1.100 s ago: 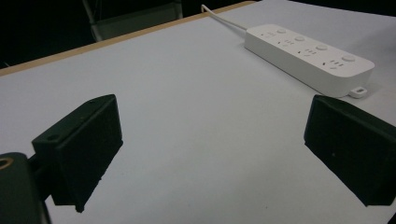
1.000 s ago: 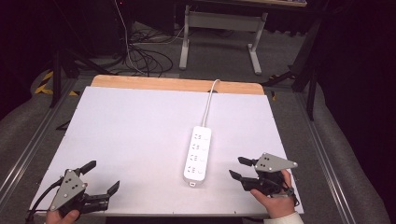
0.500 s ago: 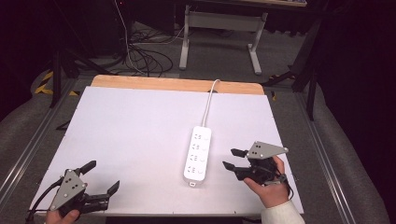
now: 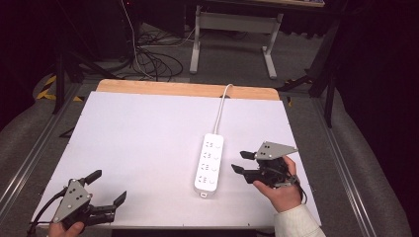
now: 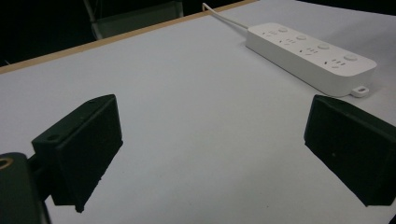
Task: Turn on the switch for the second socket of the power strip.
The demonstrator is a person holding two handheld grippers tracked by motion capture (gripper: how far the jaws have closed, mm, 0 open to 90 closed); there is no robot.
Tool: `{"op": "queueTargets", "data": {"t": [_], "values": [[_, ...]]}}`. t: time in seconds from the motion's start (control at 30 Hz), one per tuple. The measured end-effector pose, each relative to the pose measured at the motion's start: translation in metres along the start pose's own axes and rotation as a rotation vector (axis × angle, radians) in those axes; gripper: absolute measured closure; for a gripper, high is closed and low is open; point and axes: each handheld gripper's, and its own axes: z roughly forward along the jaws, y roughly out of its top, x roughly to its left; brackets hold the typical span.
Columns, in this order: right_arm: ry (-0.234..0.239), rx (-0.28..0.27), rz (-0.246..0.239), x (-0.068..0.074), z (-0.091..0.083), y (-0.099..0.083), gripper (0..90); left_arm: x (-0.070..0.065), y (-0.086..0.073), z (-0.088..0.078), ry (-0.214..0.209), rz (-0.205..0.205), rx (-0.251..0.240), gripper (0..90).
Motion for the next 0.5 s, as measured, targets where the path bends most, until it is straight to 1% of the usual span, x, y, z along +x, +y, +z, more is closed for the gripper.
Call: {"op": "queueTargets", "data": {"t": [0.1,0.2,0.27,0.33,0.4,0.5], "values": [[0.003,0.003,-0.005,-0.001,0.001,0.003,53.1,0.000,0.000,0.000,0.002,-0.002,0.001,4.8],[0.002,0.007,-0.019,0.000,0.002,0.006,66.4,0.000,-0.001,-0.001,0.004,-0.003,0.002,4.7],[0.006,-0.006,-0.020,0.000,0.004,0.007,75.4,0.000,-0.001,-0.001,0.005,-0.003,0.001,4.7],[0.010,-0.009,-0.027,0.000,0.008,0.010,79.6,0.000,-0.001,-0.001,0.006,-0.003,0.001,4.7],[0.016,0.004,-0.030,-0.001,0.012,0.014,84.4,-0.001,-0.001,-0.001,0.005,-0.003,0.002,4.7],[0.009,0.024,-0.022,-0.003,0.019,0.018,90.0,-0.001,-0.001,-0.001,0.005,-0.003,0.003,4.7]]}}
